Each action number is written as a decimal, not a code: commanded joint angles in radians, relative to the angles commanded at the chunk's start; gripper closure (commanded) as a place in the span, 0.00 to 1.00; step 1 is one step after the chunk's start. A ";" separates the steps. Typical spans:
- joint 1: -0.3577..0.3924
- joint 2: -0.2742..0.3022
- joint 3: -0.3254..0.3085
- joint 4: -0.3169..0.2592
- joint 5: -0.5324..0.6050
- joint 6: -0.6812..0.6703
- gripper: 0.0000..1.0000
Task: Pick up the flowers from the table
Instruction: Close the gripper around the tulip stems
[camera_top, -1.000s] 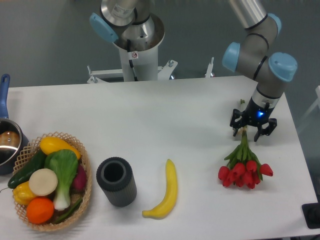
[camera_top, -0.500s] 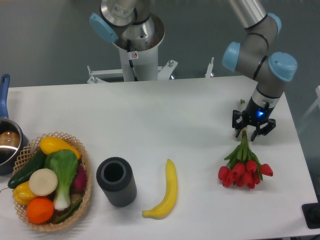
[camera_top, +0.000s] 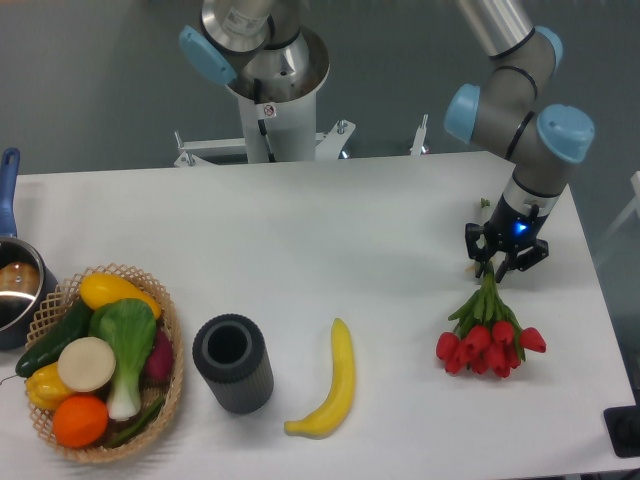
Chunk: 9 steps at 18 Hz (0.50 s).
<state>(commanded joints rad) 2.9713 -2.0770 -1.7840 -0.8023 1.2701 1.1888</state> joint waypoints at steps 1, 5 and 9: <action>0.000 0.003 0.000 0.000 0.000 0.000 0.68; -0.017 0.009 0.005 0.000 0.000 -0.002 0.74; -0.017 0.011 0.008 0.000 -0.002 0.000 0.76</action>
<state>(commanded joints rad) 2.9544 -2.0663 -1.7763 -0.8023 1.2686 1.1888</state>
